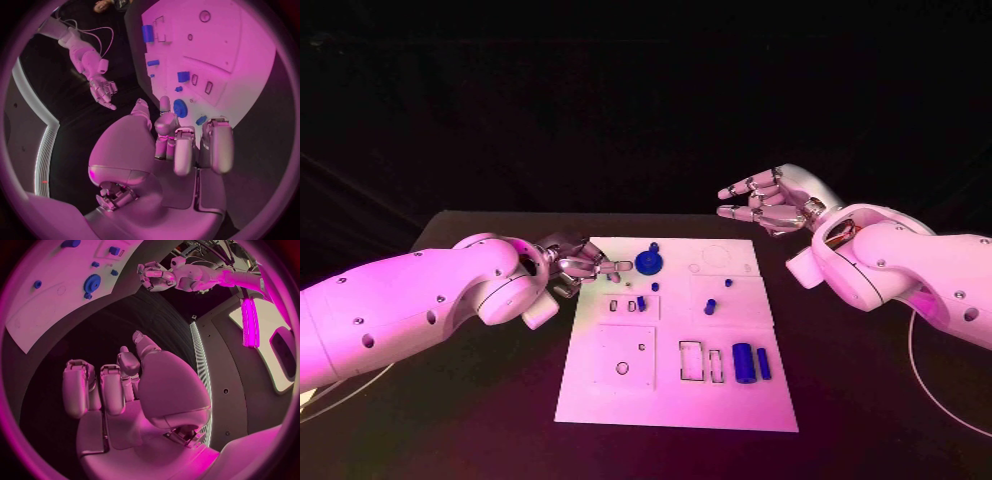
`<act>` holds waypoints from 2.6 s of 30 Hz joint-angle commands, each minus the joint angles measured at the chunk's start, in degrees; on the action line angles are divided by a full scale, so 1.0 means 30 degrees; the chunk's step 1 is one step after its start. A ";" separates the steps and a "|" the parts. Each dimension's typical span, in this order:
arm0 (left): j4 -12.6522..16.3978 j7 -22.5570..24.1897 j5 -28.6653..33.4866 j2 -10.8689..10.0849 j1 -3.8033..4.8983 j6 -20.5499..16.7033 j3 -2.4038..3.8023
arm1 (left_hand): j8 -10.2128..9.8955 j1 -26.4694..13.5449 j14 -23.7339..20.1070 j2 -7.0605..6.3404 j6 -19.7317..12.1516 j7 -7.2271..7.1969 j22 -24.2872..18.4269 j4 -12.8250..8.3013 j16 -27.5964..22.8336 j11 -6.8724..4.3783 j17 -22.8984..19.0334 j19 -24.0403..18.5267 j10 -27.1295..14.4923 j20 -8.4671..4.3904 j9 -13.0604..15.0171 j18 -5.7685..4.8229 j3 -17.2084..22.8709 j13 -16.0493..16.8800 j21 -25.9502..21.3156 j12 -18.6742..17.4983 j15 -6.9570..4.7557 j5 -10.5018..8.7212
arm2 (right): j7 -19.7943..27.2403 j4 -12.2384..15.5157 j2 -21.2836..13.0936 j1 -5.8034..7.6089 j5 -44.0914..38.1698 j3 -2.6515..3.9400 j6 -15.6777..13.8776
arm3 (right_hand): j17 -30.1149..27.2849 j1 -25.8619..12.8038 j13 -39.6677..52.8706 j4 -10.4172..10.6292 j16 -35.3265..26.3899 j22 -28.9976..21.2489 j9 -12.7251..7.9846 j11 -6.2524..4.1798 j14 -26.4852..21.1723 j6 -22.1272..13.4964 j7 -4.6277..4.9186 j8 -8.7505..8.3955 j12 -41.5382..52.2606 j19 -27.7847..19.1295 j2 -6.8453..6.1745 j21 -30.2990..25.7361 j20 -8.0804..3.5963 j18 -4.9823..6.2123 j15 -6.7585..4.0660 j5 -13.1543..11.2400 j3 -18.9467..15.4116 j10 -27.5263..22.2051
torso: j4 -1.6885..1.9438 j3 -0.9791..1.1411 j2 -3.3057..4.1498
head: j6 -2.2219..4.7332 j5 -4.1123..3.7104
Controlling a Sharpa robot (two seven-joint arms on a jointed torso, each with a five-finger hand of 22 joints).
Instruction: Assemble the parts on the task board
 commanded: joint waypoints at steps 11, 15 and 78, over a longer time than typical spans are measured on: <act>-0.2528 -0.5629 -0.3790 0.3113 0.0777 0.3188 -0.0139 | 0.1441 -0.1013 0.2008 0.0730 -0.0982 -0.0059 0.1675 0.0028 0.0056 -0.0109 0.5017 0.0723 -0.0149 -0.0193 0.2046 -0.0459 -0.1381 0.0335 0.0435 0.0248 -0.0276 -0.0144 | -0.0143 -0.0179 0.0120 0.0041 -0.0117 0.0002 -0.0005 | 0.1058 -0.0088 0.0030 0.0051 -0.0151 0.0040 -0.0027 -0.0105 0.1113 0.0203 -0.0058 0.0097 0.0104 -0.0019 0.0246 -0.0076 -0.0030 0.0306 -0.0007 0.0462 0.0137 0.0060 | 0.0008 0.0022 -0.0062 | -0.0212 0.0190; -0.2945 -0.5936 -0.4340 0.3671 0.0814 0.4017 -0.0201 | 0.1682 -0.1566 0.2008 0.0558 -0.1244 -0.0059 0.1721 0.0054 0.0056 -0.0112 0.5017 0.0742 -0.0273 -0.0217 0.2418 -0.0469 -0.1946 0.0252 0.0447 0.0151 -0.0288 -0.0185 | -0.0168 -0.0196 0.0139 0.0042 -0.0233 0.0001 -0.0166 | 0.1068 -0.0091 0.0069 0.0060 -0.0148 0.0048 -0.0029 -0.0107 0.1117 0.0209 -0.0059 0.0094 0.0154 -0.0010 0.0268 -0.0074 -0.0034 0.0304 -0.0011 0.0515 0.0154 0.0095 | 0.0014 0.0018 -0.0060 | -0.0274 0.0195; -0.5097 -0.6306 -0.4767 0.6418 0.0677 0.6067 -0.0632 | 0.2854 0.0131 0.2008 0.1243 -0.1931 -0.0197 0.2420 -0.0545 0.0056 -0.0235 0.5017 0.1000 0.0035 -0.0321 0.4167 -0.0597 -0.2132 0.1018 0.0797 0.0817 -0.0387 -0.0162 | -0.0451 -0.0530 0.0547 0.0014 -0.0248 -0.0025 0.0181 | 0.0926 -0.0258 -0.0042 0.0171 -0.0248 -0.0076 -0.0043 -0.0103 0.1097 0.0218 -0.0057 0.0063 0.0057 -0.0084 0.0240 -0.0140 -0.0043 0.0330 -0.0012 0.0631 0.0113 0.0056 | 0.0043 0.0017 -0.0026 | -0.0819 -0.0006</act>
